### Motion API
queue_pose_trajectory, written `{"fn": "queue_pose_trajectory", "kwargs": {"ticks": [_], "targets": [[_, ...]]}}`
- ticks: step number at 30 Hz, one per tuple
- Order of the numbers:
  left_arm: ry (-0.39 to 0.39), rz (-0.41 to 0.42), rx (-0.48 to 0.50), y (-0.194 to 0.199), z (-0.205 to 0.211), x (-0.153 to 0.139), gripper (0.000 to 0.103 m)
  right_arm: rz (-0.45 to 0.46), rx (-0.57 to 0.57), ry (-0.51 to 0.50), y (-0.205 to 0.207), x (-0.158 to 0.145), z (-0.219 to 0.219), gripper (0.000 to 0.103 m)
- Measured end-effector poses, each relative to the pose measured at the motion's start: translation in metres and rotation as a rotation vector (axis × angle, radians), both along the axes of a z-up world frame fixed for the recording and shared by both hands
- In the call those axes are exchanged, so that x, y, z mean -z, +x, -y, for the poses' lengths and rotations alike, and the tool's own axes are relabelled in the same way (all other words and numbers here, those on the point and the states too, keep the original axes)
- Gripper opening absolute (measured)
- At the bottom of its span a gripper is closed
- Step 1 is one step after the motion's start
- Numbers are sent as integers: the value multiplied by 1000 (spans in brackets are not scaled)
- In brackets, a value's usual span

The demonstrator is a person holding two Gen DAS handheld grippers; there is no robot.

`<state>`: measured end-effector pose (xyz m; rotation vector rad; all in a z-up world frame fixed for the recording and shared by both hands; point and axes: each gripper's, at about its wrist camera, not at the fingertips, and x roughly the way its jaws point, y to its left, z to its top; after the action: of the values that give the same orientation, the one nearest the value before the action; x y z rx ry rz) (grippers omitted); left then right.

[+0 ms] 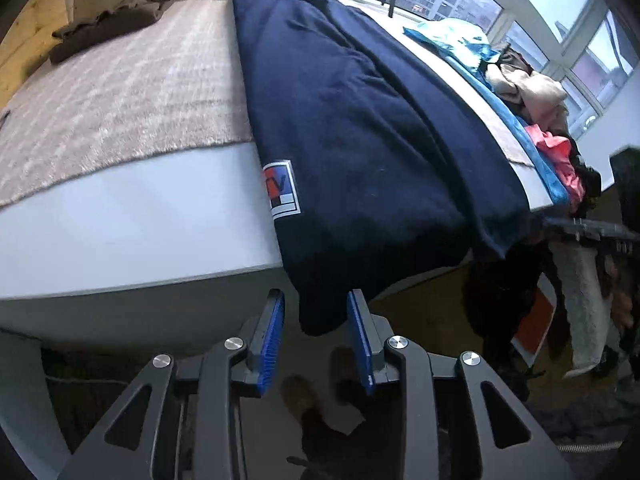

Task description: Fold clothes

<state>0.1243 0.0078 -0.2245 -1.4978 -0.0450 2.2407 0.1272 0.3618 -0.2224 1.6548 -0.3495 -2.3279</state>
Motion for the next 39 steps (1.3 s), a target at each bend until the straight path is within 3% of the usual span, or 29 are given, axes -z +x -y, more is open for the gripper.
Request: {"fn": "queue_pose_trajectory", "kwargs": {"ticks": [4,10,12,14,15,17,18,25,28,35,39], "targets": [[47,23,-8,1,0,2,28,24,17,8,-2,15,4,34],[37,13,5,-3,-2,2,26,62,23,-1,-15,31,0,35],[34,10,9,-4,-2,1,20,60,18,2,-18,33,1,35],[31,7,14,-5,-2,1,6,54,15,-3,-21,35,2,35],[25,2,23,-5,-3,1,6,52,12,-5,-22,35,3,34],[18,-13,48,-3,-4,-4,4,48,-5,-8,-23,35,5,22],[17,-23,58,-2,-4,-7,4,46,-14,-10,-23,34,6,7],[34,-27,105,5,18,-43,3,14,-45,-20,-11,10,11,4],[29,-11,128,4,20,-35,3,1,-69,38,-10,6,19,4],[-47,16,196,6,17,-11,8,81,-139,93,-14,26,34,11],[-85,21,210,11,24,-11,8,39,-41,16,-16,16,8,35]]}}
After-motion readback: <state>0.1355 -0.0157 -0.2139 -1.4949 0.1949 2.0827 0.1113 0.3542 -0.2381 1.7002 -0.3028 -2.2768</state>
